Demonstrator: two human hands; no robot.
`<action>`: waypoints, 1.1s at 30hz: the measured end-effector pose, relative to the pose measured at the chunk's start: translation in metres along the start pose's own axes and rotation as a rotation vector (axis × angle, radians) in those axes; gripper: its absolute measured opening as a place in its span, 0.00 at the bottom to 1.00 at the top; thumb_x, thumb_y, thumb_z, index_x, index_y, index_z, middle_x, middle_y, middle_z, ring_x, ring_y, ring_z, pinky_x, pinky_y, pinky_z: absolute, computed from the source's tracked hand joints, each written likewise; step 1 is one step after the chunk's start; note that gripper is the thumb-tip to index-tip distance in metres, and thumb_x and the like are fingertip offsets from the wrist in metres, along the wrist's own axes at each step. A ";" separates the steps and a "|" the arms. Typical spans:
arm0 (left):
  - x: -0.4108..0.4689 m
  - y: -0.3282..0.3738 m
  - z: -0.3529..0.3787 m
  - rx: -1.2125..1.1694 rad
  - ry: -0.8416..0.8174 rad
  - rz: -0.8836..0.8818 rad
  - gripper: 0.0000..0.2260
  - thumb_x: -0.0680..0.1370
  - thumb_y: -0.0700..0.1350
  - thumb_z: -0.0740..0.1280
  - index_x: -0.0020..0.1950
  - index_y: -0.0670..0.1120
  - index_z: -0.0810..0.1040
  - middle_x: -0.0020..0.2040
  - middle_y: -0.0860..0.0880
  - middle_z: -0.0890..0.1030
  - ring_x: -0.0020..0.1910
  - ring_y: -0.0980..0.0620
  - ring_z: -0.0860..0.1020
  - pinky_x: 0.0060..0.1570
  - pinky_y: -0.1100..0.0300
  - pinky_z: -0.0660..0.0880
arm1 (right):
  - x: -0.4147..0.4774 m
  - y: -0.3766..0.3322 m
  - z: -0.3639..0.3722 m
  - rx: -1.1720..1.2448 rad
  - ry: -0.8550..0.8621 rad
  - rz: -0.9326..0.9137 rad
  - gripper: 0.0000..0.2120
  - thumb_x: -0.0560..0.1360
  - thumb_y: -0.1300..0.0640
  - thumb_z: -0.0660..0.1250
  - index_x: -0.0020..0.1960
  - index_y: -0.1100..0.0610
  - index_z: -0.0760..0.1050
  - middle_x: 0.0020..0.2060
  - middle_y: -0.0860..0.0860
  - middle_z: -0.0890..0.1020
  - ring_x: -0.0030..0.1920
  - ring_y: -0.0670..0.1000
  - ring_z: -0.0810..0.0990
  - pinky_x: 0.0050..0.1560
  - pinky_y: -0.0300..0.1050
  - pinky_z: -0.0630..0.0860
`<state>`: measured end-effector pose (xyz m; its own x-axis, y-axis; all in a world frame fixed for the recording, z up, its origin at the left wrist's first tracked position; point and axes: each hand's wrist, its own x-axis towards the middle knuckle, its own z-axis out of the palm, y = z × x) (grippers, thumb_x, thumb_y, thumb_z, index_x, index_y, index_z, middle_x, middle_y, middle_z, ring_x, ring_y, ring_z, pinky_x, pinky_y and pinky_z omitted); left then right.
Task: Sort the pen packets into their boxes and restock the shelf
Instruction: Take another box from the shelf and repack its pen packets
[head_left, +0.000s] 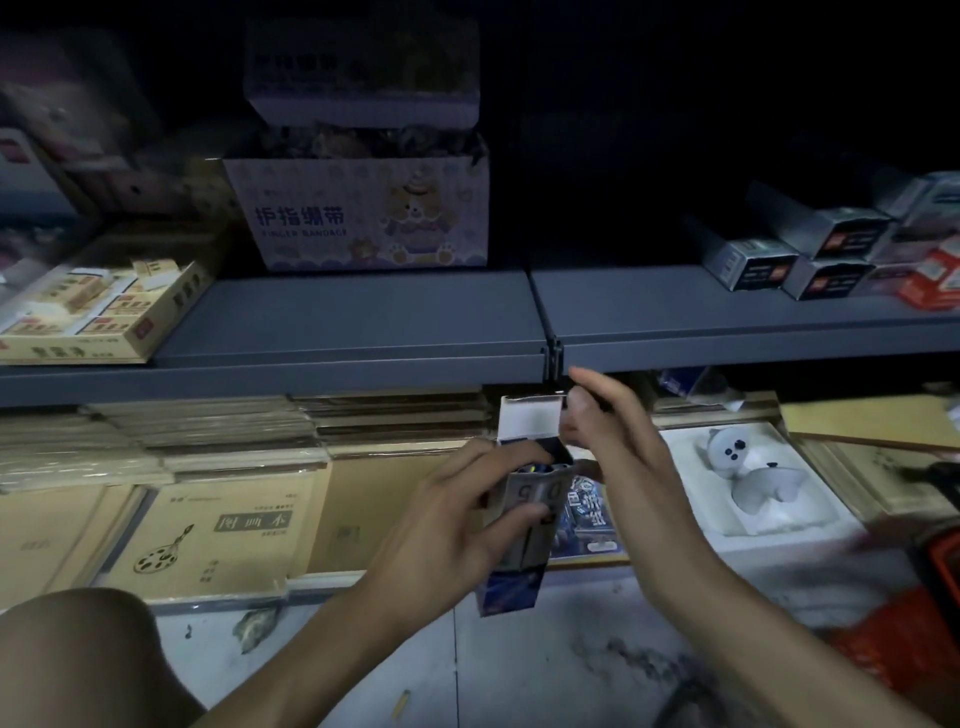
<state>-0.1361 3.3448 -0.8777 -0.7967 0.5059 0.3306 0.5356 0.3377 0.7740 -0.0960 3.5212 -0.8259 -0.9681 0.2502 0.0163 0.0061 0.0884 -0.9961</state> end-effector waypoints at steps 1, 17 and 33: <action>0.000 0.003 0.001 -0.018 -0.022 0.000 0.16 0.81 0.50 0.72 0.69 0.58 0.77 0.61 0.59 0.78 0.60 0.55 0.78 0.55 0.53 0.80 | 0.001 0.001 0.001 0.037 -0.049 0.042 0.19 0.76 0.34 0.63 0.65 0.35 0.78 0.56 0.35 0.84 0.60 0.36 0.81 0.63 0.42 0.75; 0.012 0.019 -0.001 -0.711 0.211 -0.206 0.26 0.73 0.34 0.76 0.69 0.48 0.77 0.61 0.48 0.84 0.62 0.48 0.82 0.58 0.56 0.80 | -0.011 -0.001 0.039 0.138 0.154 -0.176 0.09 0.82 0.59 0.67 0.57 0.50 0.84 0.51 0.43 0.86 0.54 0.44 0.84 0.52 0.35 0.78; 0.009 0.022 0.008 -0.379 0.115 -0.189 0.28 0.74 0.37 0.73 0.70 0.51 0.68 0.57 0.56 0.82 0.57 0.53 0.83 0.51 0.53 0.82 | -0.005 -0.003 0.058 -0.125 0.130 -0.271 0.17 0.81 0.56 0.68 0.65 0.41 0.82 0.56 0.46 0.71 0.59 0.42 0.77 0.55 0.31 0.75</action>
<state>-0.1289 3.3630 -0.8618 -0.9084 0.3644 0.2049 0.2533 0.0897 0.9632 -0.1053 3.4635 -0.8279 -0.8986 0.3220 0.2981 -0.2087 0.2840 -0.9358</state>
